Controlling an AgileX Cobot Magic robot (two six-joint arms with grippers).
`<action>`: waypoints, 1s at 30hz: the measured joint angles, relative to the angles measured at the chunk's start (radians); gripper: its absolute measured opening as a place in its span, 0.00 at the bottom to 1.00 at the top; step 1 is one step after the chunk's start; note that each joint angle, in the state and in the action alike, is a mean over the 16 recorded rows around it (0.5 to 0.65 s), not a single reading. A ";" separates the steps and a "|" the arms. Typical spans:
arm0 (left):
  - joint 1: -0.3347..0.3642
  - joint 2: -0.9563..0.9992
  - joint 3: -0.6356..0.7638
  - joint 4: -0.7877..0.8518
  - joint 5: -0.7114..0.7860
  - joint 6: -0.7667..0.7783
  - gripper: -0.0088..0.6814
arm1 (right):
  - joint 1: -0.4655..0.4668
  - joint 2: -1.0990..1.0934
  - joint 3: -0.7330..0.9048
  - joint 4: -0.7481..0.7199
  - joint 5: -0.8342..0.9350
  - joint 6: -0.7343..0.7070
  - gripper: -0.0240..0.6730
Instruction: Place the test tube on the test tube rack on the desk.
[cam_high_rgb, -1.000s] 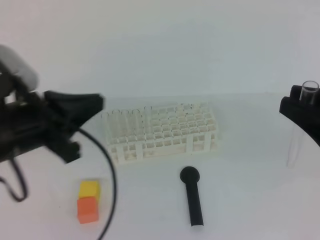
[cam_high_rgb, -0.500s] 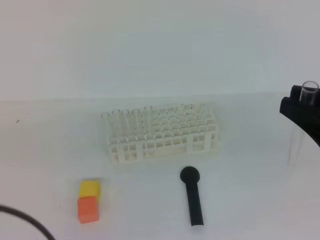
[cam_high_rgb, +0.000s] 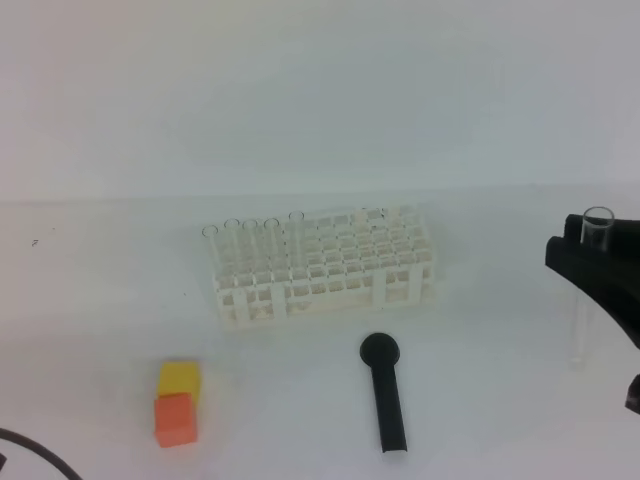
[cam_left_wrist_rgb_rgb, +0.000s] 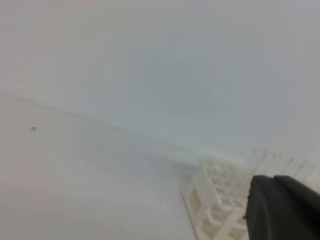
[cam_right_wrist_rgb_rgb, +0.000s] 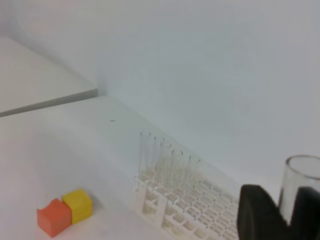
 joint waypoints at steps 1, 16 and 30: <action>0.000 0.000 0.003 0.006 0.003 -0.001 0.01 | 0.000 0.004 0.001 0.000 0.005 0.000 0.21; 0.000 0.000 0.008 0.059 0.016 -0.019 0.01 | 0.000 0.060 0.004 0.000 0.073 -0.013 0.21; 0.000 0.000 0.008 0.059 0.018 -0.024 0.01 | 0.000 0.063 0.004 0.000 0.072 -0.074 0.21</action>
